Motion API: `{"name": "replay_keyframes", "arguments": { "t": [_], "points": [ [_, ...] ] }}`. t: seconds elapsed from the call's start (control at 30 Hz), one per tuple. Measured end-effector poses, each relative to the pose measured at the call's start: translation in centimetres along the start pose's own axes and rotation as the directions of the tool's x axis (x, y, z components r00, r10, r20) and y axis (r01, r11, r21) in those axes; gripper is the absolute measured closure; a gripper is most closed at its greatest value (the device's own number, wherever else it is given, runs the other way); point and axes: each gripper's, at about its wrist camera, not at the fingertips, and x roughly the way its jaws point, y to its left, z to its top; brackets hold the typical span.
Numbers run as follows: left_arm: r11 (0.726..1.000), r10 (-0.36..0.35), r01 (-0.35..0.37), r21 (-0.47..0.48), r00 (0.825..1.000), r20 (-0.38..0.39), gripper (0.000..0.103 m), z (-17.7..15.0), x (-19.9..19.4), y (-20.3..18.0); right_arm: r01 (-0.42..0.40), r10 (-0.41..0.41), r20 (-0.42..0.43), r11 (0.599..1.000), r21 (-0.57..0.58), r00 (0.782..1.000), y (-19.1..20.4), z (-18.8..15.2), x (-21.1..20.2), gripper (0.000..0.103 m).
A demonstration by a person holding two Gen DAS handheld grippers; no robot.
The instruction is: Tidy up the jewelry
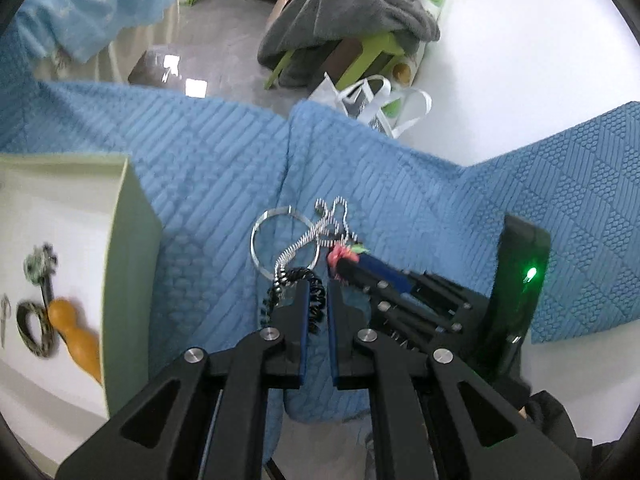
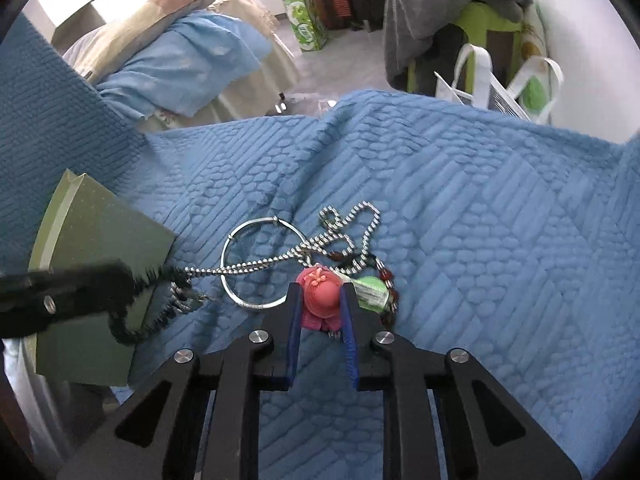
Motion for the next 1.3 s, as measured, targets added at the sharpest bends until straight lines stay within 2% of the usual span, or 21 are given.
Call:
{"name": "replay_keyframes", "arguments": {
  "t": [0.2, 0.23, 0.33, 0.37, 0.53, 0.7, 0.8, 0.87, 0.9, 1.0, 1.2, 1.3],
  "points": [
    [1.0, 0.015, -0.016, -0.018, 0.997, -0.079, 0.095, -2.7, 1.7, 0.9, 0.001, -0.001, -0.011, 0.998, 0.062, 1.0, -0.3, -1.7, -1.6, 0.087],
    [1.0, 0.021, -0.023, -0.016, 0.996, -0.09, 0.091, -2.9, 2.0, 0.9, 0.003, -0.002, -0.012, 0.997, 0.072, 1.0, -0.4, -2.1, -2.0, 0.087],
    [0.998, 0.054, -0.056, -0.012, 0.992, -0.114, 0.065, -3.8, 2.8, 1.1, 0.017, -0.016, -0.016, 0.995, 0.103, 1.0, -0.8, -3.0, -3.0, 0.087],
    [0.998, 0.068, -0.069, -0.003, 0.992, -0.11, 0.062, -3.9, 3.0, 1.1, 0.022, -0.02, -0.02, 0.993, 0.116, 1.0, -1.0, -3.4, -3.3, 0.087],
    [0.996, 0.087, -0.085, 0.027, 0.992, -0.096, 0.063, -4.3, 4.1, 0.3, 0.027, -0.021, -0.035, 0.984, 0.175, 0.999, -1.9, -5.1, -4.6, 0.087],
    [0.987, 0.098, -0.086, 0.139, 0.992, -0.085, 0.067, -4.5, 5.8, -1.6, 0.021, -0.017, -0.025, 0.983, 0.184, 1.0, -1.9, -5.3, -5.3, 0.087],
    [0.97, 0.144, -0.127, 0.207, 0.987, -0.069, 0.072, -4.5, 6.8, -2.5, 0.018, -0.015, -0.02, 0.98, 0.196, 1.0, -2.1, -5.3, -5.5, 0.087],
    [0.956, 0.184, -0.163, 0.245, 0.981, -0.064, 0.088, -4.6, 7.7, -2.8, 0.018, -0.016, -0.016, 0.979, 0.201, 1.0, -2.2, -5.3, -5.7, 0.086],
    [0.951, 0.201, -0.18, 0.252, 0.978, -0.057, 0.092, -4.6, 7.9, -2.8, 0.018, -0.016, -0.013, 0.979, 0.203, 1.0, -2.3, -5.2, -5.8, 0.086],
    [0.943, 0.208, -0.185, 0.276, 0.977, -0.053, 0.095, -4.4, 7.8, -3.3, 0.023, -0.022, -0.003, 0.978, 0.209, 1.0, -2.5, -5.1, -6.3, 0.086],
    [0.977, 0.077, -0.07, 0.2, 0.997, -0.028, 0.096, -2.7, 2.8, -4.5, 0.036, -0.045, 0.034, 0.972, 0.233, 0.998, -2.7, -4.6, -8.6, 0.087],
    [0.988, 0.001, 0.001, 0.157, 1.0, -0.013, 0.096, -1.9, -0.3, -4.9, 0.029, -0.046, 0.064, 0.969, 0.244, 0.997, -2.6, -4.4, -10.2, 0.087]
  ]
}}
